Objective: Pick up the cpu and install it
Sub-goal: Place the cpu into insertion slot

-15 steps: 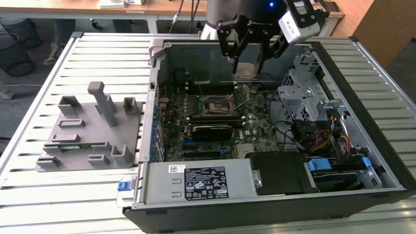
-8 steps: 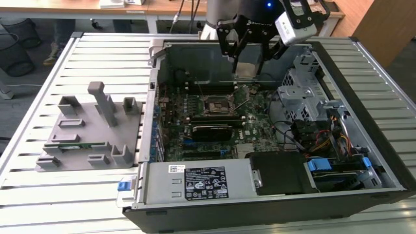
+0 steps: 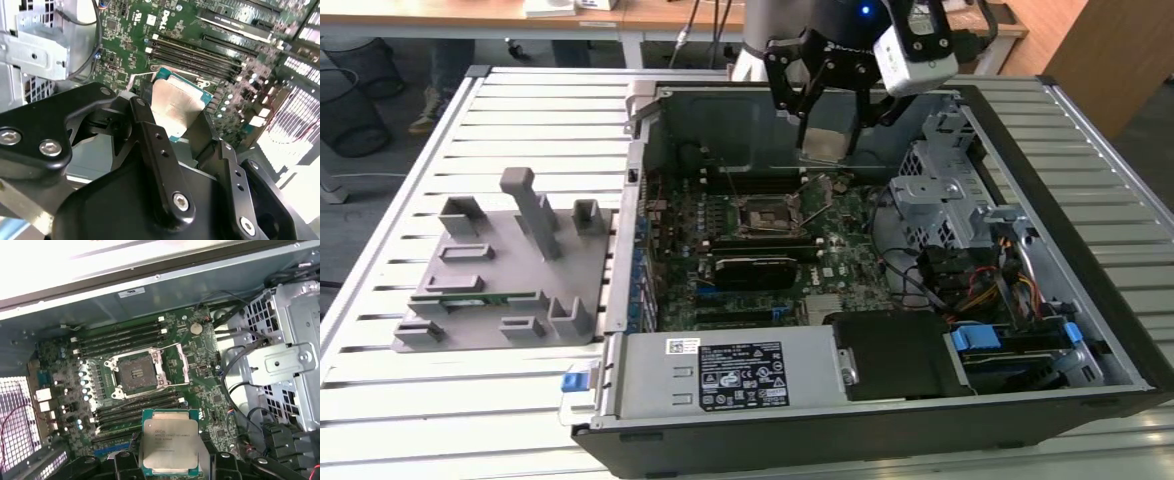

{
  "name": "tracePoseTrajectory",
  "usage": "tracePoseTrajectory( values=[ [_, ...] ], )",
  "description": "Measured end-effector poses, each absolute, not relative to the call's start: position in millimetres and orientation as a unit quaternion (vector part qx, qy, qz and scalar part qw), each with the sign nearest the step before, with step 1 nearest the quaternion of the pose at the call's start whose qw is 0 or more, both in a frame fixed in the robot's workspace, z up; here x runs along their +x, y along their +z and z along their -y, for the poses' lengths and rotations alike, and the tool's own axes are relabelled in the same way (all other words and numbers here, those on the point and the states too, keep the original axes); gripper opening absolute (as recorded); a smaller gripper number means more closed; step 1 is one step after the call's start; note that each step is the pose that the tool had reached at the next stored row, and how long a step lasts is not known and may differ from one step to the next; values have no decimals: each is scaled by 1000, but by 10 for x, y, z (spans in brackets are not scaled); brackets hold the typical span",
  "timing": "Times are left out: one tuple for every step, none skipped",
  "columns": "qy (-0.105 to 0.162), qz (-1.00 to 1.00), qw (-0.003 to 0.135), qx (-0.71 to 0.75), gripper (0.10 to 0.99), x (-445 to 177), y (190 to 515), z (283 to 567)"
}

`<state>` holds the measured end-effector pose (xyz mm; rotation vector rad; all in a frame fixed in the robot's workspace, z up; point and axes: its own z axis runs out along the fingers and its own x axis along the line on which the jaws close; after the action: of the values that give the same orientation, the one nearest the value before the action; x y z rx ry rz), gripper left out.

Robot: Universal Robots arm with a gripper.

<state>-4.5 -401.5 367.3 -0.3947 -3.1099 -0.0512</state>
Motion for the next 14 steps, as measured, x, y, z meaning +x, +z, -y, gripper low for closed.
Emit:
tracePoseTrajectory(
  values=[
    [-16, 991, 3, -134, 529, -45, 3672, 4014],
    [-16, 990, 3, -141, 529, -45, 3671, 4013],
    [-16, 989, 3, -150, 529, -45, 3670, 4013],
    [-16, 987, 3, -158, 529, -45, 3669, 4013],
    [-16, 986, 2, -166, 529, -45, 3668, 4012],
    [-16, 985, 2, -171, 529, -48, 3668, 4011],
    [-16, 984, 2, -176, 529, -53, 3667, 4010],
    [-16, 983, 2, -180, 529, -59, 3667, 4008],
    [-16, 983, 2, -185, 529, -67, 3667, 4007],
    [-17, 982, 2, -190, 529, -72, 3666, 4006],
    [-17, 981, 2, -195, 529, -75, 3665, 4006],
    [-17, 979, 2, -201, 529, -78, 3665, 4005],
    [-17, 978, 1, -207, 529, -80, 3664, 4005],
    [-17, 977, 1, -213, 529, -82, 3663, 4004]
  ],
)
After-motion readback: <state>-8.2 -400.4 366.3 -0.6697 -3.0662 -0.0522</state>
